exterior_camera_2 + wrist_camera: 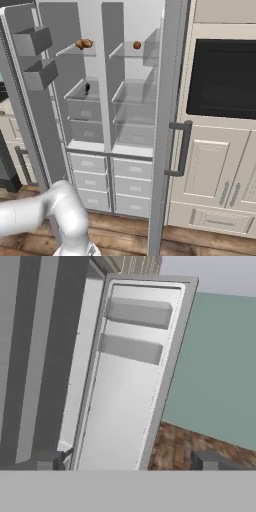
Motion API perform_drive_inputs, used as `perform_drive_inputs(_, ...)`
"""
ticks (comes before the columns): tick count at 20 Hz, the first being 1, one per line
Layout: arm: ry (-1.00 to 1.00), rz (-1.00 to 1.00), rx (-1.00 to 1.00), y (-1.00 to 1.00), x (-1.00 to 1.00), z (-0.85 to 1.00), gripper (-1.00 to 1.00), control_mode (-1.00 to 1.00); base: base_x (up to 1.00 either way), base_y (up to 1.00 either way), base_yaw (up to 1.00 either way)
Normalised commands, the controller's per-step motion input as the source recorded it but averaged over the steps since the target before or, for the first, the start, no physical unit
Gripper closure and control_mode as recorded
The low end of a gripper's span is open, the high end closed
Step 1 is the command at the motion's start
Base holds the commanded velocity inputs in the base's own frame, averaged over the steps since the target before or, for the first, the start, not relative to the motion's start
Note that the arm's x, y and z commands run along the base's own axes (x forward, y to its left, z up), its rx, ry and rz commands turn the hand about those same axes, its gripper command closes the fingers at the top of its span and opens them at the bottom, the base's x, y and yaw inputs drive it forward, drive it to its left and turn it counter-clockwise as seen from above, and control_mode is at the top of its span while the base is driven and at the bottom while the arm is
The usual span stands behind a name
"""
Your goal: There's a fish in the fridge that needs to be moved to the freezer for freezing. Pick up the fish from the fridge, place it on any shelf in the freezer, and close the fridge and freezer doors when done.
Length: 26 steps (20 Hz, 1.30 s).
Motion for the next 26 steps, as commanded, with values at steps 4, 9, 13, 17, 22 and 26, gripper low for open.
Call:
perform_drive_inputs(4,0.00,-0.01,0.00,0.12,0.64,-0.01,-1.00,-1.00,0.00,0.00,0.00)
perform_drive_inputs(9,-0.02,0.00,0.00,0.05,0.63,-0.25,-1.00,-1.00,0.00,0.00,0.00)
perform_drive_inputs(13,0.00,0.00,0.00,0.14,0.58,-0.17,-1.00,-1.00,0.00,0.00,0.00)
perform_drive_inputs(17,0.00,0.00,0.00,0.35,0.54,-0.07,-1.00,-1.00,0.00,0.00,0.00)
perform_drive_inputs(22,0.00,0.00,0.00,0.22,0.61,-0.01,-1.00,-1.00,0.00,0.00,0.00)
perform_drive_inputs(26,0.00,0.00,0.01,-0.31,0.07,0.00,-1.00,-1.00,0.00,0.00,0.00)
